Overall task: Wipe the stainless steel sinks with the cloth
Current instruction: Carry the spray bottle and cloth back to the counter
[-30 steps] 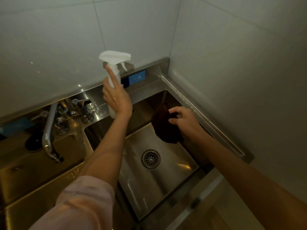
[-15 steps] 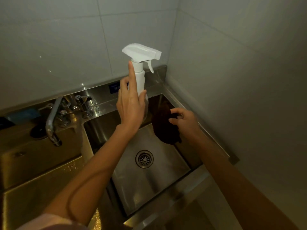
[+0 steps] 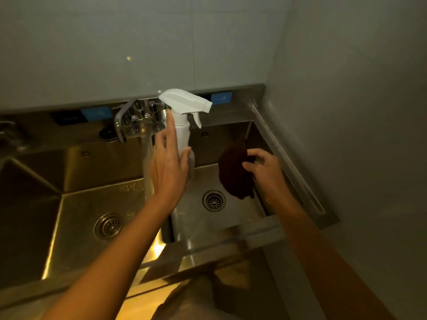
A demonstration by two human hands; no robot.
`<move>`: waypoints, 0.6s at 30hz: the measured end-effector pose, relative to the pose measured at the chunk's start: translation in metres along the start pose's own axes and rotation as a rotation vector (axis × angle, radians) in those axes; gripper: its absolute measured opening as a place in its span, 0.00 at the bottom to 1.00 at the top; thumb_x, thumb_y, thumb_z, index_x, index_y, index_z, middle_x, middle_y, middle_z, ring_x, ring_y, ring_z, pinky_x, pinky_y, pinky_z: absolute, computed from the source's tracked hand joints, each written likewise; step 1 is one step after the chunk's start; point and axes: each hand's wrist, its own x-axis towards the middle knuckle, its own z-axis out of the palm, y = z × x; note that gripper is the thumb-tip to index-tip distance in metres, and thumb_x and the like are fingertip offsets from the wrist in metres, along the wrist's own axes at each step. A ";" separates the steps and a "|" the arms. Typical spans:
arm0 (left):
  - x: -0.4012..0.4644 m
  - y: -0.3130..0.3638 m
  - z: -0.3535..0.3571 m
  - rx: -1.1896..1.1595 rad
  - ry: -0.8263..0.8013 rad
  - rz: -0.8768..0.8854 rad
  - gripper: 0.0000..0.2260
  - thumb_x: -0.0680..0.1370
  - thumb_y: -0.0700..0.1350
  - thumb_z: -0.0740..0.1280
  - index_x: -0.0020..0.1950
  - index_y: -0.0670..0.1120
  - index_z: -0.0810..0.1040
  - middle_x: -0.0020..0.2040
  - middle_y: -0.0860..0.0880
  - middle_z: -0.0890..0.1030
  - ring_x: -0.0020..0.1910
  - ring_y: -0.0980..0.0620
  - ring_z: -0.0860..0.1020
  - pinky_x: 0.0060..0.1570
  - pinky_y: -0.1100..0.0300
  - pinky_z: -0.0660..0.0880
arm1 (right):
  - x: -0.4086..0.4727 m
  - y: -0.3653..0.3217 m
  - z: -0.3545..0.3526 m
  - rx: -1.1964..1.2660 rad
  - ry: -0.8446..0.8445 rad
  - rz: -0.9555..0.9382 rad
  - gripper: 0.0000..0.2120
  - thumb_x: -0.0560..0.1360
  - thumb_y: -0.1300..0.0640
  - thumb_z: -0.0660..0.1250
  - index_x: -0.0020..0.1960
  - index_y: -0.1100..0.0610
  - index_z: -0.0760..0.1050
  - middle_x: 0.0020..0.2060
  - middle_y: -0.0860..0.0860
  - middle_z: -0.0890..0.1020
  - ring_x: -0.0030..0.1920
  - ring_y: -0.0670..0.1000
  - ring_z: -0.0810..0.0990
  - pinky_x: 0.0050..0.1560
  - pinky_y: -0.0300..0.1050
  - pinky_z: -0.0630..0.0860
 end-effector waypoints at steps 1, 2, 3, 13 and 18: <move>-0.011 0.000 -0.008 0.018 0.009 -0.007 0.40 0.77 0.45 0.68 0.78 0.54 0.44 0.65 0.40 0.70 0.57 0.43 0.74 0.45 0.56 0.69 | -0.008 0.003 -0.001 0.007 -0.014 -0.010 0.15 0.74 0.67 0.66 0.59 0.58 0.77 0.58 0.55 0.80 0.58 0.53 0.79 0.57 0.51 0.80; -0.022 0.001 -0.017 0.036 0.018 -0.018 0.40 0.77 0.45 0.68 0.78 0.54 0.43 0.66 0.40 0.69 0.57 0.43 0.74 0.45 0.57 0.69 | -0.016 0.005 -0.003 0.012 -0.030 -0.023 0.15 0.74 0.67 0.66 0.60 0.59 0.77 0.58 0.56 0.80 0.58 0.53 0.79 0.55 0.47 0.80; -0.033 0.001 -0.025 0.056 0.031 -0.031 0.40 0.77 0.46 0.68 0.78 0.55 0.43 0.66 0.41 0.69 0.58 0.43 0.74 0.45 0.57 0.69 | -0.024 0.008 -0.004 0.016 -0.049 -0.035 0.16 0.74 0.68 0.66 0.60 0.59 0.76 0.58 0.55 0.80 0.58 0.52 0.79 0.53 0.43 0.80; -0.115 0.016 -0.077 0.155 0.077 -0.117 0.40 0.76 0.45 0.69 0.78 0.52 0.45 0.67 0.41 0.68 0.59 0.45 0.73 0.49 0.56 0.68 | -0.092 0.029 -0.017 0.029 -0.232 -0.104 0.14 0.74 0.65 0.67 0.51 0.47 0.78 0.48 0.40 0.79 0.50 0.39 0.78 0.42 0.32 0.78; -0.134 0.020 -0.089 0.118 0.094 -0.147 0.38 0.78 0.49 0.67 0.78 0.51 0.44 0.67 0.40 0.68 0.59 0.50 0.71 0.51 0.56 0.68 | -0.104 0.034 -0.014 0.031 -0.258 -0.137 0.14 0.73 0.66 0.69 0.52 0.49 0.78 0.52 0.46 0.80 0.54 0.45 0.78 0.49 0.37 0.79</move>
